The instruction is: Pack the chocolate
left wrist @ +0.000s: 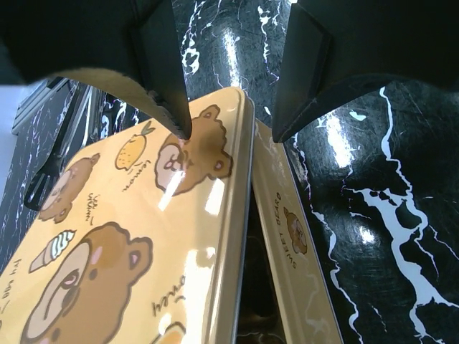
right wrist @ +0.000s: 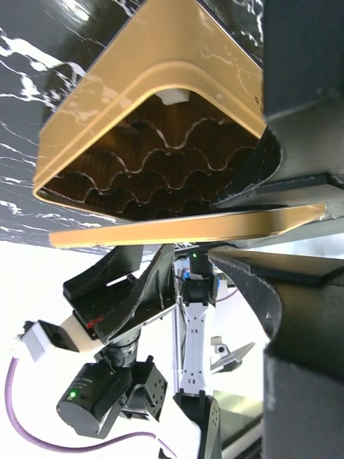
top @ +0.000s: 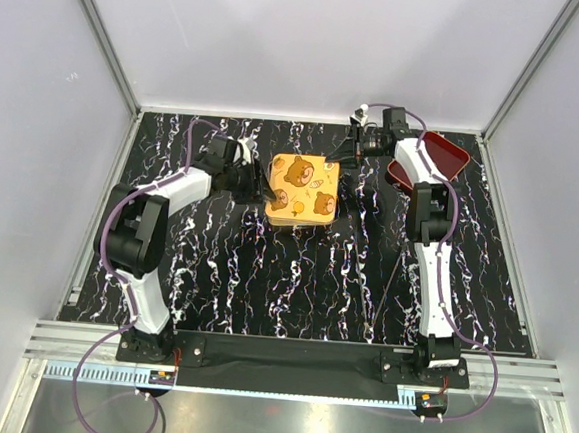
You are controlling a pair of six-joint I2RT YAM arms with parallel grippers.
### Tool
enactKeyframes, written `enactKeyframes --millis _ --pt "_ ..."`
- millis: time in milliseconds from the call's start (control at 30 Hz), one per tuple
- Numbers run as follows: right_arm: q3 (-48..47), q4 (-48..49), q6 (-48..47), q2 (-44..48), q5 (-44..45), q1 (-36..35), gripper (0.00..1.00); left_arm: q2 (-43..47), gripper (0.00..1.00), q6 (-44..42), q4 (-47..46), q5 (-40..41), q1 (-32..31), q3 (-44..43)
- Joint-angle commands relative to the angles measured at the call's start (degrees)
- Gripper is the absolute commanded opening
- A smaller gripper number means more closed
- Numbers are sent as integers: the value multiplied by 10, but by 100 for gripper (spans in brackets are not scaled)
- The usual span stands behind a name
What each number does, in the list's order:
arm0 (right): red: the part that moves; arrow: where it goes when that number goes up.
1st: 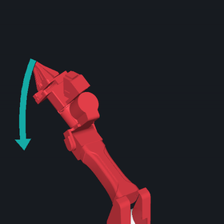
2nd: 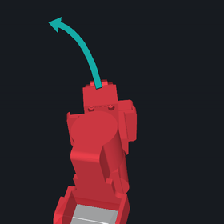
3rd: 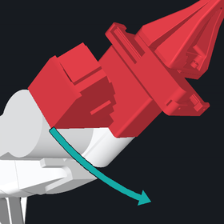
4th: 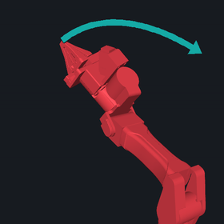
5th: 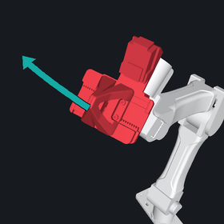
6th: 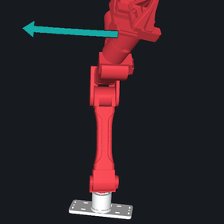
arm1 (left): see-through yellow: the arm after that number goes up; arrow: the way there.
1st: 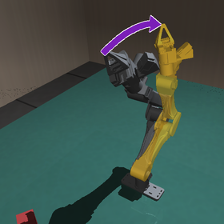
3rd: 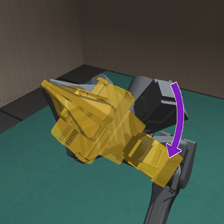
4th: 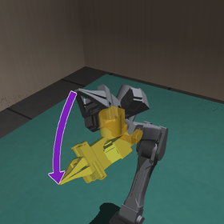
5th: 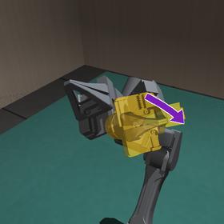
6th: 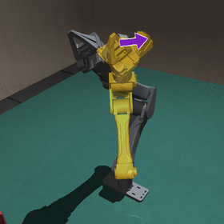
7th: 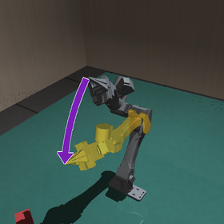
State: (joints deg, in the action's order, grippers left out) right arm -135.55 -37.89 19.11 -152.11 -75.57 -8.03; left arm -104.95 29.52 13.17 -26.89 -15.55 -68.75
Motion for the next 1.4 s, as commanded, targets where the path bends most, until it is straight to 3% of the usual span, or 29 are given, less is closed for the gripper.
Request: enactKeyframes --millis 0,200,467,567,733,967,1067,1233,1367 --pt "-15 48 29 9 13 10 36 -5 54 2 -30 -11 1 -19" --pt "6 89 64 32 62 21 38 -24 53 1 -27 -16 1 -37" --pt "39 85 67 90 245 28 43 -44 49 5 -23 -15 1 -57" --pt "93 110 85 135 310 28 43 -49 47 9 -20 -17 1 -67" --pt "223 201 121 211 326 25 40 -58 45 1 -7 -13 1 -82" --pt "292 195 80 248 359 7 39 -58 45 4 -10 -14 1 -86" --pt "288 179 67 250 365 -2 33 -56 47 3 1 -6 1 -86" --pt "284 179 87 248 277 -10 10 -34 52 2 28 25 1 -87" --pt "276 155 65 255 268 -43 6 -12 60 3 54 61 2 -102"
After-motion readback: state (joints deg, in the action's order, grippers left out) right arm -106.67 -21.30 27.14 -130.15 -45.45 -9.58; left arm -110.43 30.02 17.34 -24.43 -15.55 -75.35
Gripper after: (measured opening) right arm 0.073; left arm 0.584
